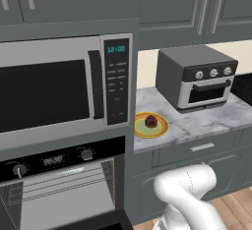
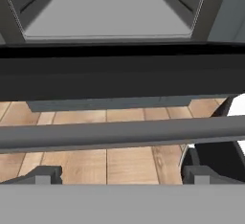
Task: Take the baked cake out of the oven and place it on the plate for cooling. Then close the oven door.
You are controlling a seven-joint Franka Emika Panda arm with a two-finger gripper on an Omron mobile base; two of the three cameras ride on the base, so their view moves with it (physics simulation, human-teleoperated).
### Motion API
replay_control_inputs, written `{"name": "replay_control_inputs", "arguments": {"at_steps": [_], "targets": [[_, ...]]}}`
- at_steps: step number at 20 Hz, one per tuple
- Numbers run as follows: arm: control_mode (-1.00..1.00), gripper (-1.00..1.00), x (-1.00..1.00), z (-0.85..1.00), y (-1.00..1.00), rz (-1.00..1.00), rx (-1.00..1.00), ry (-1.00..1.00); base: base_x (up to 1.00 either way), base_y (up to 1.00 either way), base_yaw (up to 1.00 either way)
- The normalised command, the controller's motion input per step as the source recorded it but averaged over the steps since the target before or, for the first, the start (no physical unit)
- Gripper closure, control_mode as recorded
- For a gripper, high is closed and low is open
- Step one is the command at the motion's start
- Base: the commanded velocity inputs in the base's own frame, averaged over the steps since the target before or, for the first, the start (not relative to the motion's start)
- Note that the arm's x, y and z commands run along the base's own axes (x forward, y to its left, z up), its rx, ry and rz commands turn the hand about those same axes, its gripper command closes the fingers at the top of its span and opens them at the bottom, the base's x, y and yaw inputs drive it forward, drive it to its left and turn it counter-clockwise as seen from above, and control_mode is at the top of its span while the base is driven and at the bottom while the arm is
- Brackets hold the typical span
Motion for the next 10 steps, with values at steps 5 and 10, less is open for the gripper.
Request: {"name": "replay_control_inputs", "arguments": {"at_steps": [5,10], "targets": [[-1.00,-1.00,0.13,-0.39,0.15,0.00,0.00,0.00,0.00,0.00,0.00],[-1.00,-1.00,0.30,-0.36,0.15,0.00,0.00,0.00,0.00,0.00,0.00]]}}
